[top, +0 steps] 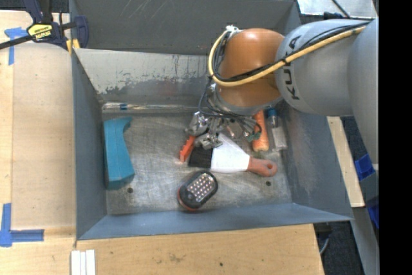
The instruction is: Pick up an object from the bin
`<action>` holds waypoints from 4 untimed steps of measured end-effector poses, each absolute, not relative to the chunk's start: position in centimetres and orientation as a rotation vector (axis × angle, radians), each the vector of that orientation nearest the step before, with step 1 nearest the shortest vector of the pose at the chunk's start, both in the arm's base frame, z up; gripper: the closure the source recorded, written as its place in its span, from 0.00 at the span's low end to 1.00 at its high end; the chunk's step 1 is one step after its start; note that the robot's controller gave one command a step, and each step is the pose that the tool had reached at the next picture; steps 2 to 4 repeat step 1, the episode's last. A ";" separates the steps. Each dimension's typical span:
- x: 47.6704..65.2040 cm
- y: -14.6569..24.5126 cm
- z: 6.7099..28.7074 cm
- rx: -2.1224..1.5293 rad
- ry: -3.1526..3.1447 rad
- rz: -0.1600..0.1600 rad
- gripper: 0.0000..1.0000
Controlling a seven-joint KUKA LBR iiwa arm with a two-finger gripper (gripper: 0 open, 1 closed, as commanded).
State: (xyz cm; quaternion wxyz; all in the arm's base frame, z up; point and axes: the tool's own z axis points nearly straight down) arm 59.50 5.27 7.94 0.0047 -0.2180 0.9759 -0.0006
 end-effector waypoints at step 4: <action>53.9 5.9 24.4 -0.957 2.981 -0.003 1.00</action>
Offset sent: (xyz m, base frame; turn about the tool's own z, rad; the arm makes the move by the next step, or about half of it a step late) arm 0.0000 0.0000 0.0000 0.0000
